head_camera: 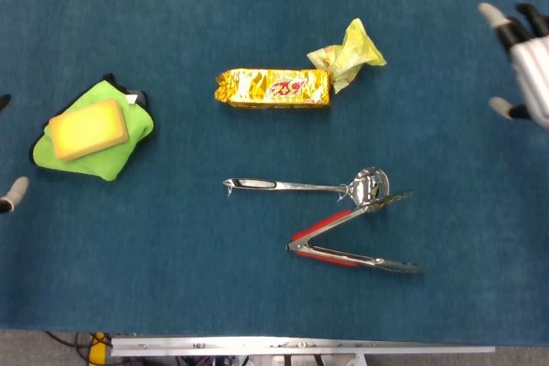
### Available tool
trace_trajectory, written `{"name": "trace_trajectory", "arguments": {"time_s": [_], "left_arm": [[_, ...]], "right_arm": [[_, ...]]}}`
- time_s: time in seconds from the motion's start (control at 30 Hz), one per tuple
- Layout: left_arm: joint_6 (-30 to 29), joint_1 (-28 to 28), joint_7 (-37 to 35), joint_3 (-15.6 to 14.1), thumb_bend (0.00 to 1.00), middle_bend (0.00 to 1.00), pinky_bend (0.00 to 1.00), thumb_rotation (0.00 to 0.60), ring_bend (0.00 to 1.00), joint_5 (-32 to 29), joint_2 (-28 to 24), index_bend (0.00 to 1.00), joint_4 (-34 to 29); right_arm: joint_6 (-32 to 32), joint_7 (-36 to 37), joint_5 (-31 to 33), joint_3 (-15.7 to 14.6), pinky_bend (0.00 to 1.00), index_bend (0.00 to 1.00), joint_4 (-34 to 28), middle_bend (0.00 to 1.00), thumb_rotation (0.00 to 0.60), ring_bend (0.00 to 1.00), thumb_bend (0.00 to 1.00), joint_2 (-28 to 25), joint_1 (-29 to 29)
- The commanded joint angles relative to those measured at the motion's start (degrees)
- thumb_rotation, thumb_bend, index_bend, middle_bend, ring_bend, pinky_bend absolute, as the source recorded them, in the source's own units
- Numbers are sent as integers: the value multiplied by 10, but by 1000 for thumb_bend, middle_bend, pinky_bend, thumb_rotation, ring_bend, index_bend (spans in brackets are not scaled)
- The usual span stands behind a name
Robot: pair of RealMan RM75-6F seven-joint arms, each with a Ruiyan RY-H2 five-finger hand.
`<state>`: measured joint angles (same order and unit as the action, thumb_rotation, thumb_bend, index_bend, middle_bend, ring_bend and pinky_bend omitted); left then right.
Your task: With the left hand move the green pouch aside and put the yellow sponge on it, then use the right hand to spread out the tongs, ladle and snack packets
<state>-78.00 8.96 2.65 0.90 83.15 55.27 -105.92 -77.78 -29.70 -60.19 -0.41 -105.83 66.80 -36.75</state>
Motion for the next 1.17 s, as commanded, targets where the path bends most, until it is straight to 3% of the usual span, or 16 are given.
{"name": "trace_trajectory", "arguments": {"time_s": [0.03,0.43,0.8,1.17], "left_arm": [[-9,2,4,8,265,0,139,600,0,-2,10,0,8],[-43,-3,11,16,265,0,139,600,0,21,38,0,18],[-53,-9,38,10,265,0,139,600,0,34,49,0,8],[-54,-12,46,15,265,0,139,600,0,19,52,0,4]], "right_arm": [[-47,18,-46,-27,273,13,-20,320,600,152,37,-30,53],[-137,52,-123,-53,281,83,-18,344,600,179,75,-55,169],[-151,81,-134,-37,281,84,-3,344,600,179,75,-58,227],[-125,92,-144,-16,281,85,8,344,600,179,75,-55,246]]}}
